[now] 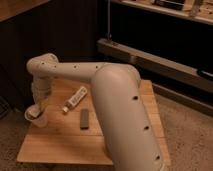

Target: Place the white sponge in the ceramic cup

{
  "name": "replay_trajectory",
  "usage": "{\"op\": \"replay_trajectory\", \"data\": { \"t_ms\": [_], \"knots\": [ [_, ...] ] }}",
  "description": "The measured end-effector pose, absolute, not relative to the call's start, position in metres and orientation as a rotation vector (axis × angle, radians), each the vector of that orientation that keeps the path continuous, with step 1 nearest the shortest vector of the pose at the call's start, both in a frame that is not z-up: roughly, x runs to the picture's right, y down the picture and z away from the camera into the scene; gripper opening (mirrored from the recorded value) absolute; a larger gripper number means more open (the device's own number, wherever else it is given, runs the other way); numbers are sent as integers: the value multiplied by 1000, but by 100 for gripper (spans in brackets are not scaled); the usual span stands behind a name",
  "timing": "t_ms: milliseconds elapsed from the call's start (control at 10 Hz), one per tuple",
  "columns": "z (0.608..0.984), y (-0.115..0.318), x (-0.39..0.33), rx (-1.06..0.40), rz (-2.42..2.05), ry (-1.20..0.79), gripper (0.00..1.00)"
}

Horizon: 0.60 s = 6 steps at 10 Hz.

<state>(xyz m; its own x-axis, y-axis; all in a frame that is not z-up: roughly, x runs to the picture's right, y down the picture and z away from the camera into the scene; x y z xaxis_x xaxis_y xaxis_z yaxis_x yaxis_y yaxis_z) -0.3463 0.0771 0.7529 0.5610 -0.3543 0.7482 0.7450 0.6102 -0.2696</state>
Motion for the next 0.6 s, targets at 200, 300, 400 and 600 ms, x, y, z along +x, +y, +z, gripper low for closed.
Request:
{"op": "replay_trajectory", "data": {
  "t_ms": [200, 300, 400, 600],
  "knots": [
    [755, 69, -344, -580, -688, -722, 15],
    [758, 67, -347, -577, -690, -723, 15],
    [760, 65, -350, -579, -696, -723, 15],
    [761, 67, -353, -585, -707, -724, 15]
  ]
}}
